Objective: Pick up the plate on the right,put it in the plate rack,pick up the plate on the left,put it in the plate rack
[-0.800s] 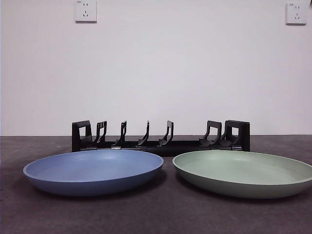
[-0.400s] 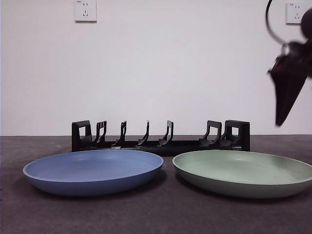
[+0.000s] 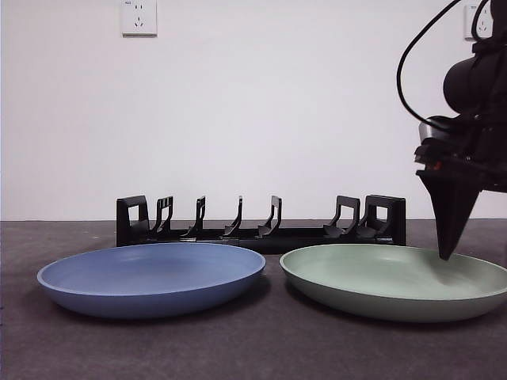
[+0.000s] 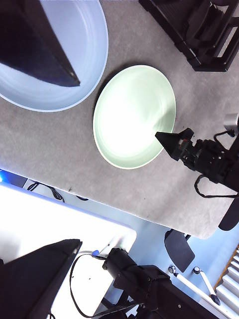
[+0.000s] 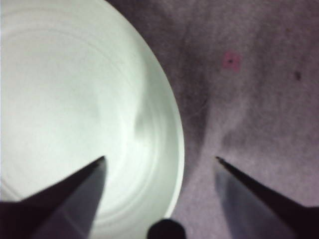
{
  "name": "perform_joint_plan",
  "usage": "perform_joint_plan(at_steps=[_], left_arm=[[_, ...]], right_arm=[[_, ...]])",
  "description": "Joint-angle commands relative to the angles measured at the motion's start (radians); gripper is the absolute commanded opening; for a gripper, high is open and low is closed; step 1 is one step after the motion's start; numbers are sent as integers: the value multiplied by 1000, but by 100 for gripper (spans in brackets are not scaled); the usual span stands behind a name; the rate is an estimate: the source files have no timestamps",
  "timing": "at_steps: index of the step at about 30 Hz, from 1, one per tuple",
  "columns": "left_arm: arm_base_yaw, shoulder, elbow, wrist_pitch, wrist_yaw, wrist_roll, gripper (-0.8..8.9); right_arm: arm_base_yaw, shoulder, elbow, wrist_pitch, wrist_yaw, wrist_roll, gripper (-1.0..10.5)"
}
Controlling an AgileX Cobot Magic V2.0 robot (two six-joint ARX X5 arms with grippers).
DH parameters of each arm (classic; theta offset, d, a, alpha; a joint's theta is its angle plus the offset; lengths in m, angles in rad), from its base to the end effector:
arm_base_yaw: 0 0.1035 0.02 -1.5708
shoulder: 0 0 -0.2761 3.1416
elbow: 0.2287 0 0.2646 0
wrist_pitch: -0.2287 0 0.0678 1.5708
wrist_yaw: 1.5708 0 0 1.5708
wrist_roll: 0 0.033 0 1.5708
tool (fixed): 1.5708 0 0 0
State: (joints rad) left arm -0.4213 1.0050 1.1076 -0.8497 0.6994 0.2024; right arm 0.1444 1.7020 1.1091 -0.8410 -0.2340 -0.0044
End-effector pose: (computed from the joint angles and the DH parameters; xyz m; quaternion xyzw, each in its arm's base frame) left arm 0.1651 -0.0973 0.3594 0.0294 0.3096 -0.5288 0.7897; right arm 0.3126 0.0532 0.1840 0.0278 0.6561 0.1432 0.7404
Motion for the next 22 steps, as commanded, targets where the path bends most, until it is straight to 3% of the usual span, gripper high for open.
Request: perform_joint_plan(at_steps=[1,5,10,15,22], left_arm=[[-3,-1,2,5,3,17,660],[-3,-1,2,0,-27,16,660],[-19,-1,2,-2,-91,18,660],[-61,0,2,-1,-179,50,659],[-162,5,2,10,-301,159,659]], right_arm=[[3,25,0,8,4,11,215],[2,55,0,5,23,12,210],[2,72,0,11,31,2,-21],[2,72,0,27,34,-2,-17],[-2,15,38,-35,33,-19,-17]])
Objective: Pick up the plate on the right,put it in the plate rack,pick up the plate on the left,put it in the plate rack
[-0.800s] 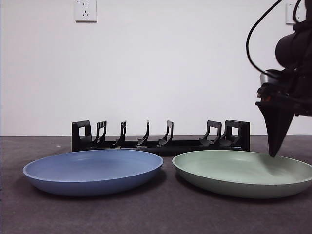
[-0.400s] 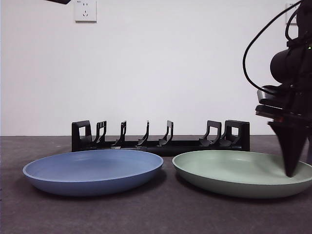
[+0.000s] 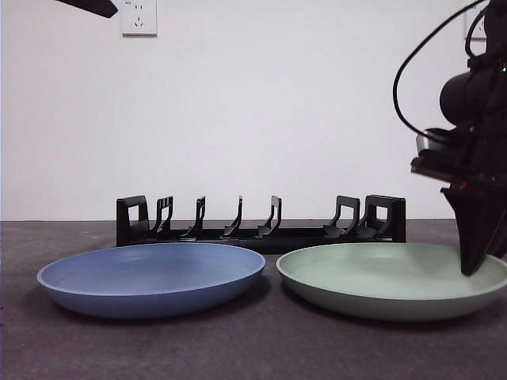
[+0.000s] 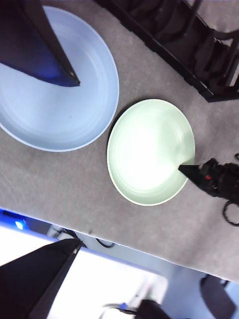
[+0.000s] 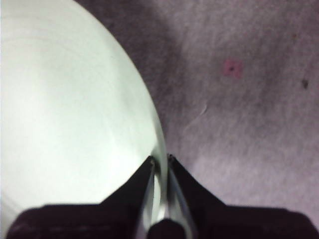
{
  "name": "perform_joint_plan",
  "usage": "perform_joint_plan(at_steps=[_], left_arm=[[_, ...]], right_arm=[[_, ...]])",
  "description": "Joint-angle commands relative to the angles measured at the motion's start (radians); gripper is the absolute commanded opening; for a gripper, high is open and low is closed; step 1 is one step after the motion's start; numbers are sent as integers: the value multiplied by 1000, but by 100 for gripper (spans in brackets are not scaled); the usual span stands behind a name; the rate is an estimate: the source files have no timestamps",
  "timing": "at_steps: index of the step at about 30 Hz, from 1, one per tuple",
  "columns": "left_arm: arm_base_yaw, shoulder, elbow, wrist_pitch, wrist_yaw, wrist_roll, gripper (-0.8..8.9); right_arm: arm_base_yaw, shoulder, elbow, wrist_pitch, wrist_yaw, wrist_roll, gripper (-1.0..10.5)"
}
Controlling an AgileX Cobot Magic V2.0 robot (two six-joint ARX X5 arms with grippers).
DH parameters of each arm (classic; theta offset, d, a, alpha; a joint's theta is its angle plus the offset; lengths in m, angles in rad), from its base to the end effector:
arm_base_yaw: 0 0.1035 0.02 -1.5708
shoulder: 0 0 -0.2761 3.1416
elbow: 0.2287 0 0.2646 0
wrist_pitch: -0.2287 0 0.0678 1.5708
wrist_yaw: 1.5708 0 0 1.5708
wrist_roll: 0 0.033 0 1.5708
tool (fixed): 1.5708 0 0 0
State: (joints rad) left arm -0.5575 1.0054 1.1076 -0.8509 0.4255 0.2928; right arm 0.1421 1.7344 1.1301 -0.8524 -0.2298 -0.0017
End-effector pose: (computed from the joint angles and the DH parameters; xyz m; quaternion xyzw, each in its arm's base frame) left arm 0.1574 -0.1142 0.3560 0.1436 0.2969 -0.4878 0.8083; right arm 0.3182 0.0531 0.1796 0.0286 0.6649 0.1385 0.7334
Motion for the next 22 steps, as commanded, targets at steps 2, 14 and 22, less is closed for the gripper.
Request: perform_joint_plan(at_steps=[2,14,22], left_arm=[[-60,11,2,18,-80,115,659],[-320,118,2,119,-449,399,655],[-442,196,2,311,-584,600,655]], right_arm=[[0,-45,52,-66,29,-32,-17],[2,-144,417,-414,-61,-52,-17],[11,-148,576,-523,-181,-25,-17]])
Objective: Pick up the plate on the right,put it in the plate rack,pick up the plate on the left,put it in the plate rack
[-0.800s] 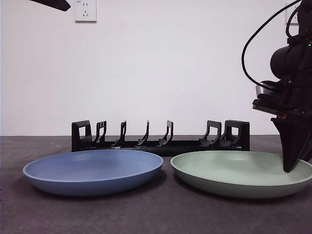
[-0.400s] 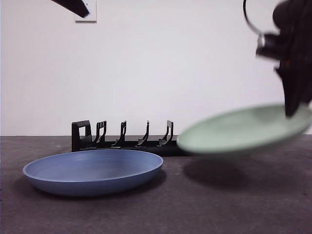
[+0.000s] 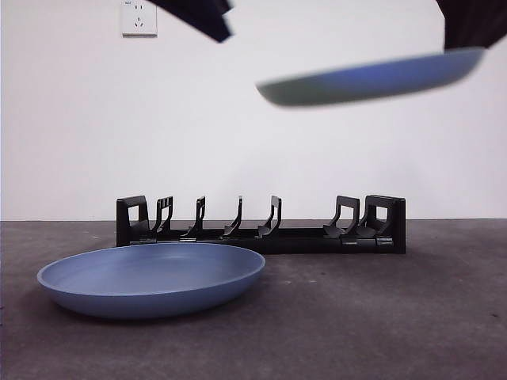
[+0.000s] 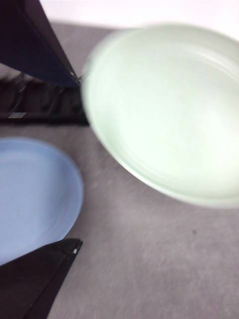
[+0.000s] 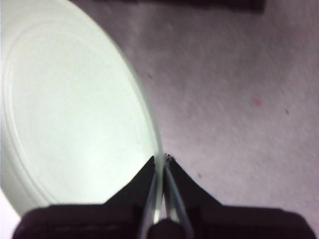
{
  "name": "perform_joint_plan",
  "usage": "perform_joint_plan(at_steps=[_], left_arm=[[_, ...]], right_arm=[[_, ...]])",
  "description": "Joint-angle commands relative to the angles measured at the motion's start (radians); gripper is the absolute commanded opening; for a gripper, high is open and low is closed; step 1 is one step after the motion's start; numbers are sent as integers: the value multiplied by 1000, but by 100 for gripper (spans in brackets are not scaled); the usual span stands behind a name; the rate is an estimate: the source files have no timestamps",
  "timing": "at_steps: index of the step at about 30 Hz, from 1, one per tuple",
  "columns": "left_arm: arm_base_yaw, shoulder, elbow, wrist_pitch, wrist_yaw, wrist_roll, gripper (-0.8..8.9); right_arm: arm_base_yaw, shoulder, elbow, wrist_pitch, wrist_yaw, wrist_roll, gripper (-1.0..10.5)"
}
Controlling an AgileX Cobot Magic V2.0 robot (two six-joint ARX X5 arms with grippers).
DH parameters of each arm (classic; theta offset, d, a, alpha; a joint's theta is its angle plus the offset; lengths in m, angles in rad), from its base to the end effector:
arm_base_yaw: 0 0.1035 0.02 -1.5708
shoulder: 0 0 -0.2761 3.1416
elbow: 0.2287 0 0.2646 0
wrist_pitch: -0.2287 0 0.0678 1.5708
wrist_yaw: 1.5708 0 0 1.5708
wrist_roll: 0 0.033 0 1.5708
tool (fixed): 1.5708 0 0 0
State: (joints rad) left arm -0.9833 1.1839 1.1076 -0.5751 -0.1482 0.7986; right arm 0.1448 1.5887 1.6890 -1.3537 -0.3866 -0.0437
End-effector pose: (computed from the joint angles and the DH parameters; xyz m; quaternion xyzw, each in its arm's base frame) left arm 0.1466 -0.2114 0.3385 0.4947 0.0995 -0.4590 0.7312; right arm 0.3011 0.0565 0.3716 0.0536 0.5774 0.2253 0.7829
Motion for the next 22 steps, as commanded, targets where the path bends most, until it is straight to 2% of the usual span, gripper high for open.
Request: perform_joint_plan(at_steps=[1,6,10,14,19,22], left_arm=[[-25,27,2,53,-13,115,655],[-43,63,2,117,-45,158,642],[-43,79,2,128,-60,169,496],[-43,96,2,127,-63,175,429],[-43,107,2,119,-62,174,169],[-43,107,2,120,-62,173,117]], right_arm=[[13,-4,26,-21,-34,21,-17],[48,-6,40,-22,-34,26,-17],[66,-6,41,-22,-36,32,-17],[73,-6,41,-22,-47,33,-17],[73,-6,41,-21,-48,33,-16],[73,-6,41,-21,-48,32,-16]])
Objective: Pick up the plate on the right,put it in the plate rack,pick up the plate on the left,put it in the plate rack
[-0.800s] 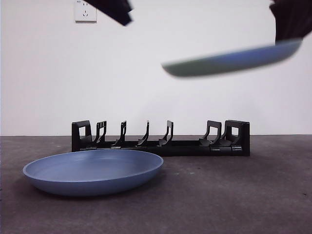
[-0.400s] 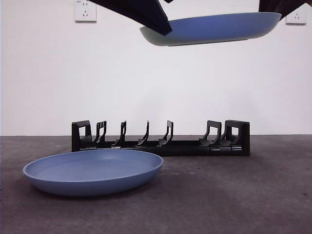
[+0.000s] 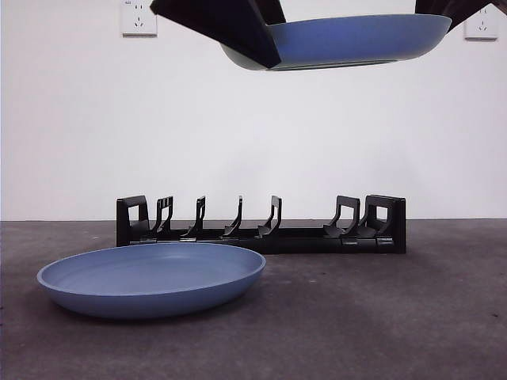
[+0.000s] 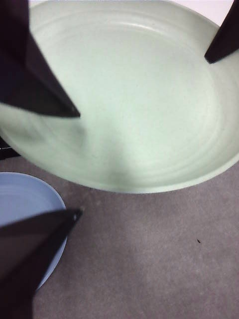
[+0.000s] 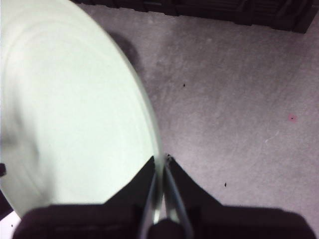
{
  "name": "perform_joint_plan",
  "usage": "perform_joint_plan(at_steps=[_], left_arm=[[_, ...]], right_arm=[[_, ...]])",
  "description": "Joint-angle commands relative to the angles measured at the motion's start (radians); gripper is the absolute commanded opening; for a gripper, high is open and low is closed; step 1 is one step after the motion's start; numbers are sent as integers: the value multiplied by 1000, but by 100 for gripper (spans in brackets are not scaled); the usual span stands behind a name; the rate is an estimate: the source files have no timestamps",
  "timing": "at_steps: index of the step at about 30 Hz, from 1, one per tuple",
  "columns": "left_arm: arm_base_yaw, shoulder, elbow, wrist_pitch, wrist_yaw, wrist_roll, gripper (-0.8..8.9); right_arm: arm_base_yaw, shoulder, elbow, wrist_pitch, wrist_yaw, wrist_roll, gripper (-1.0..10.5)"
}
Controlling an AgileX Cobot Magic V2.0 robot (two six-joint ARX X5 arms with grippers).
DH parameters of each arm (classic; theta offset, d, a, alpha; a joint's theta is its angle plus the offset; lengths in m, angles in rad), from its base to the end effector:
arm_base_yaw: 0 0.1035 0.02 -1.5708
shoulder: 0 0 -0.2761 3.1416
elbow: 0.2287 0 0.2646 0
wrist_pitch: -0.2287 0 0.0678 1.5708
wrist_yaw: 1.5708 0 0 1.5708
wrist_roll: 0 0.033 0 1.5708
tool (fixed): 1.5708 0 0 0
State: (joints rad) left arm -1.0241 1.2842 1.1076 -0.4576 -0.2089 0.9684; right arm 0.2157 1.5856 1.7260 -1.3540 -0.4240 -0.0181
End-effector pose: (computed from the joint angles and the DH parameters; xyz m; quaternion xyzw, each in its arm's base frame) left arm 0.1549 -0.2415 0.3228 0.5656 0.0498 -0.4518 0.6881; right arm 0.2951 0.0786 0.3833 0.0522 0.5648 0.2634 0.7803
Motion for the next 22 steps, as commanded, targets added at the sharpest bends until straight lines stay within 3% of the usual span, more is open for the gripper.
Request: perform_joint_plan(at_steps=[1,4,8,22], left_arm=[[-3,6,2,2,-2,3,117],[-3,6,2,2,-2,1,113],[-3,6,2,2,-1,1,21],[-3,6,2,-36,-2,-14,-8]], right_arm=[[2,-3,4,-21,-10,7,-16],[2,-3,4,-21,-4,6,-16],[2,-3,4,-21,-5,6,-16],[2,-3,4,-4,-8,7,-12]])
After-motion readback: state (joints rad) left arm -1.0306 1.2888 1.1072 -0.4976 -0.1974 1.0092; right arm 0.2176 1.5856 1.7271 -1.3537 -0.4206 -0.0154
